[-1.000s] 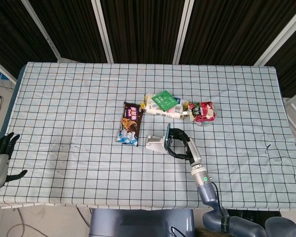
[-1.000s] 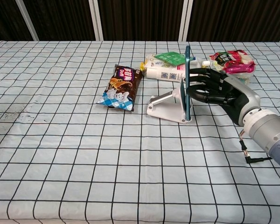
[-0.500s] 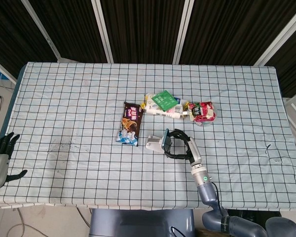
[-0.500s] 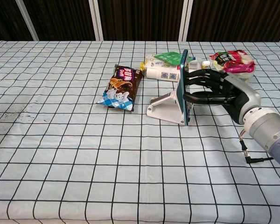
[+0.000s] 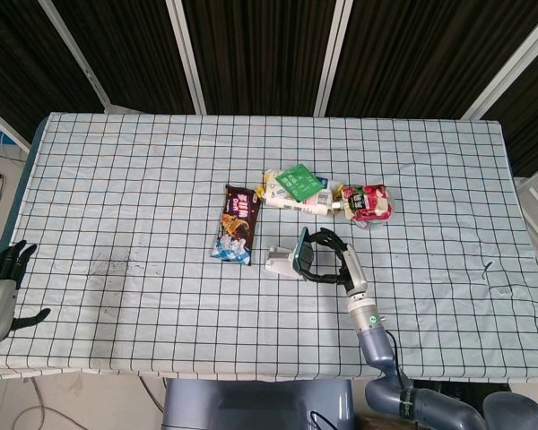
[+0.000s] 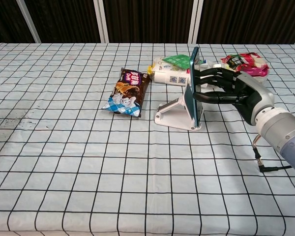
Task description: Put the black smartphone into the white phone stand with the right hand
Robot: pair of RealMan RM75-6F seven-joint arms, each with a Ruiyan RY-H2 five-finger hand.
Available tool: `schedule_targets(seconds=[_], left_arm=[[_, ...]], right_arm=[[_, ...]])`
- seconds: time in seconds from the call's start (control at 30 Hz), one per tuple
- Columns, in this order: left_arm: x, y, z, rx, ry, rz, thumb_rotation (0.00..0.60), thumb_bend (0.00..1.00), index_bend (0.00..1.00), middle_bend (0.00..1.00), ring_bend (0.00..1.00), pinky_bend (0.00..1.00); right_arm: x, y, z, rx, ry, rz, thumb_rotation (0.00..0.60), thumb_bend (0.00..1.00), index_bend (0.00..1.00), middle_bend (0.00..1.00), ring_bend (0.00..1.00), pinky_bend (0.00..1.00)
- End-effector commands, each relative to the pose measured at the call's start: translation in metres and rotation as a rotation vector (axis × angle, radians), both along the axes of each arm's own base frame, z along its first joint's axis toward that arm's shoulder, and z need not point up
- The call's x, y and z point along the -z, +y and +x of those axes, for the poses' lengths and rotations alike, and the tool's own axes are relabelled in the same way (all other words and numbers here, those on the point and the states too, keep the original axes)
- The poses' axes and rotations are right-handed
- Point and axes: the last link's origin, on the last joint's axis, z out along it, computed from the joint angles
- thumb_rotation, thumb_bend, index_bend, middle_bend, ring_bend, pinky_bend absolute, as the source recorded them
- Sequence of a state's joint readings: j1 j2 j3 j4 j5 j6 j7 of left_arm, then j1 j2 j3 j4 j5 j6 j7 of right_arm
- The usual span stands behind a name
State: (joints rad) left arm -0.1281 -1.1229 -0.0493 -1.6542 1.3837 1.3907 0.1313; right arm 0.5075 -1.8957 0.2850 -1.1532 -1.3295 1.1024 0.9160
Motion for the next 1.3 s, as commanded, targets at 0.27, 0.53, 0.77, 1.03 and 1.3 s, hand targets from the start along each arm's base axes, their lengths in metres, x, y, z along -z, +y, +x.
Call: schedule_targets(seconds=[0.27,0.53,0.77,1.03,1.3], left_arm=[[-0.0001,-0.0002,0.0001,0.0,-0.001,-0.001,0.6,0.0,0.0,0.0,0.0,0.0],[-0.0002,-0.0002,0.0001,0.0,-0.002,-0.001,0.6,0.0,0.0,0.0,0.0,0.0],[-0.0005,-0.0003,0.0,0.0,-0.006,0.0,0.6,0.0,0.0,0.0,0.0,0.0],[-0.0005,-0.0004,0.0,0.0,-0.005,0.0,0.6,0.0,0.0,0.0,0.0,0.0],[-0.0006,-0.0002,0.0001,0.0,-0.006,0.001,0.6,0.0,0.0,0.0,0.0,0.0]], right_arm=[[0.0029,0.0017,-0.0018,0.011,0.0,0.011,0.6,0.15,0.48,0.39,0.12,0.21],[0.0023,0.0008,-0.0022,0.012,0.002,0.005,0.6,0.12,0.41,0.34,0.07,0.2],[0.0035,0.0032,-0.0017,-0.002,0.016,0.02,0.6,0.09,0.26,0.21,0.0,0.18],[0.0029,0.0025,-0.0022,0.007,0.02,0.018,0.6,0.06,0.07,0.04,0.0,0.16],[0.0002,0.0047,-0.0035,0.0,0.039,0.015,0.6,0.05,0.0,0.0,0.0,0.16]])
